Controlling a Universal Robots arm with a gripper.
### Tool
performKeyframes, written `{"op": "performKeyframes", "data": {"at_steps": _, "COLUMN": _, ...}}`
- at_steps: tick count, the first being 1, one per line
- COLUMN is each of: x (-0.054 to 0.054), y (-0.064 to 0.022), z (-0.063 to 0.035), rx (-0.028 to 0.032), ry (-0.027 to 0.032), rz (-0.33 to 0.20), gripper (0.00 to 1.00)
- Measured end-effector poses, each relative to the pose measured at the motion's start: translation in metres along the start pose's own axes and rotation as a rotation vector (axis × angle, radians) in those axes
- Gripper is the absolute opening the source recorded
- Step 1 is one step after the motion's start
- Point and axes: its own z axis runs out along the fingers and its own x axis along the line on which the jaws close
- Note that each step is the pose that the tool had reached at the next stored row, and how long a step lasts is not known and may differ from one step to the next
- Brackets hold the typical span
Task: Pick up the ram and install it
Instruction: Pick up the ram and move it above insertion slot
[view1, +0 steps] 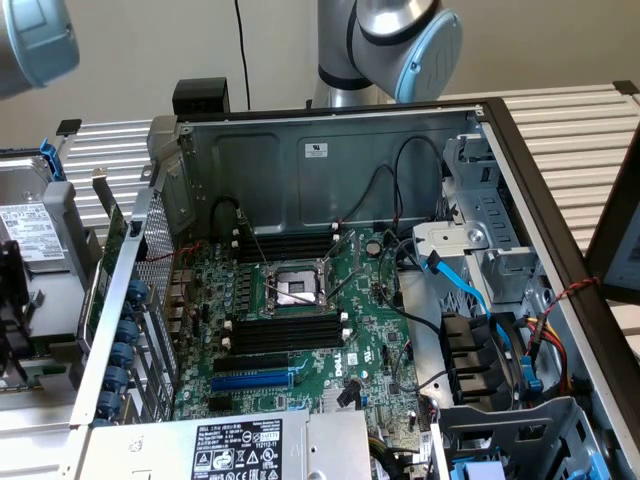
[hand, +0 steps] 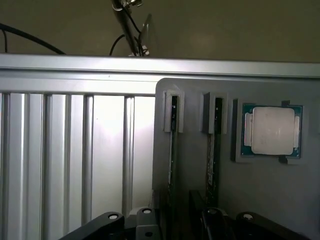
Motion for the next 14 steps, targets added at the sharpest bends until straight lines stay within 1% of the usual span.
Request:
{"op": "performKeyframes", "data": {"at_steps": 2, "x": -0.0005, "y": 0.0, "z": 0.0016, "rx": -0.0024, "ry": 0.0, "rz": 0.0, "gripper": 0.36}}
{"op": "performKeyframes", "data": {"at_steps": 7, "x": -0.0009, "y": 0.0001, "z": 0.0053, "rx": -0.0115, "ry": -0.0001, "rz": 0.002, "gripper": 0.36}}
{"op": "performKeyframes", "data": {"at_steps": 9, "x": -0.0008, "y": 0.0001, "z": 0.0058, "rx": -0.0131, "ry": 0.0001, "rz": 0.002, "gripper": 0.36}}
{"op": "performKeyframes", "data": {"at_steps": 11, "x": -0.0008, "y": 0.0001, "z": 0.0059, "rx": -0.0133, "ry": 0.0001, "rz": 0.002, "gripper": 0.35}}
{"op": "performKeyframes", "data": {"at_steps": 13, "x": -0.0008, "y": 0.0001, "z": 0.006, "rx": -0.0131, "ry": 0.0001, "rz": 0.002, "gripper": 0.22}}
{"op": "performKeyframes", "data": {"at_steps": 14, "x": -0.0008, "y": 0.0001, "z": 0.0061, "rx": -0.013, "ry": 0.0001, "rz": 0.002, "gripper": 0.22}}
